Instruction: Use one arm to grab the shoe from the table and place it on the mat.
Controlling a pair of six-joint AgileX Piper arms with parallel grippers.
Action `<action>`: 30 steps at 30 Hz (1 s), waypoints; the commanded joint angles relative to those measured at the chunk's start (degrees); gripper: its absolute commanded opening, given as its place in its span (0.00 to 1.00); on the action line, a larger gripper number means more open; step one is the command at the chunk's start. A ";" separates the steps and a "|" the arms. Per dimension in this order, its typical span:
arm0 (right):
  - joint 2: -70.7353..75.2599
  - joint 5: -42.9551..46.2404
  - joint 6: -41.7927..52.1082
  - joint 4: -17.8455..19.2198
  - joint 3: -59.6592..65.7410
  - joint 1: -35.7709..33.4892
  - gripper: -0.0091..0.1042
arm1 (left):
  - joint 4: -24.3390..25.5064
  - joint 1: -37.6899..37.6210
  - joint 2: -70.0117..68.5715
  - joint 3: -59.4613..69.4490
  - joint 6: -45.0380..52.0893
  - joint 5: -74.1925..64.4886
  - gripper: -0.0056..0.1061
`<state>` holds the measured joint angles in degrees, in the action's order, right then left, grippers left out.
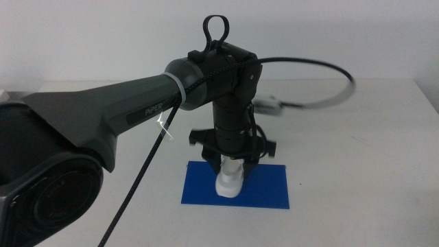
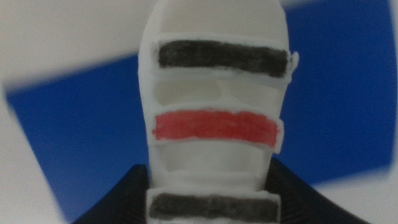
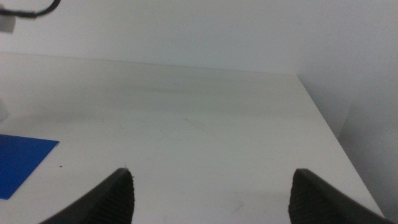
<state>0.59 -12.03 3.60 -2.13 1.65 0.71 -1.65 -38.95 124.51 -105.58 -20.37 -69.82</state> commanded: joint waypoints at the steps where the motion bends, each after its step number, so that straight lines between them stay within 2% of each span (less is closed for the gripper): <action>1: 1.49 4.37 0.43 0.52 0.28 -0.04 0.65 | -1.53 -0.27 -3.89 -1.73 -24.96 -2.68 0.04; 4: 1.49 4.37 0.43 0.52 0.28 -0.04 0.65 | -3.83 -0.27 -3.89 -1.73 -54.88 -2.46 0.04; 6: 1.49 4.37 0.43 0.52 0.28 -0.04 0.65 | -3.56 -0.27 -3.89 -1.73 -69.88 -2.53 0.04; 11: 1.49 4.37 0.43 0.52 0.28 -0.04 0.65 | -2.07 -0.27 -3.89 -1.73 -98.77 -2.53 0.04; 12: 1.49 4.37 0.43 0.52 0.28 -0.04 0.65 | -1.90 -0.27 -3.89 -1.73 -101.09 -2.53 0.04; 23: 1.49 4.37 0.43 0.52 0.28 -0.04 0.65 | 4.79 -0.20 -3.89 -1.77 -101.09 -2.47 0.04; 27: 1.49 4.37 0.43 0.52 0.28 -0.04 0.65 | 4.75 -0.27 -3.83 -1.77 -101.09 -1.79 0.04; 30: 1.49 4.37 0.43 0.52 0.28 -0.04 0.65 | 1.24 -0.27 -2.93 -1.77 -101.09 1.52 0.04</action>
<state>0.59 -12.03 3.60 -2.13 1.65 0.71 0.92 -38.95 124.73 -105.69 -120.07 -69.07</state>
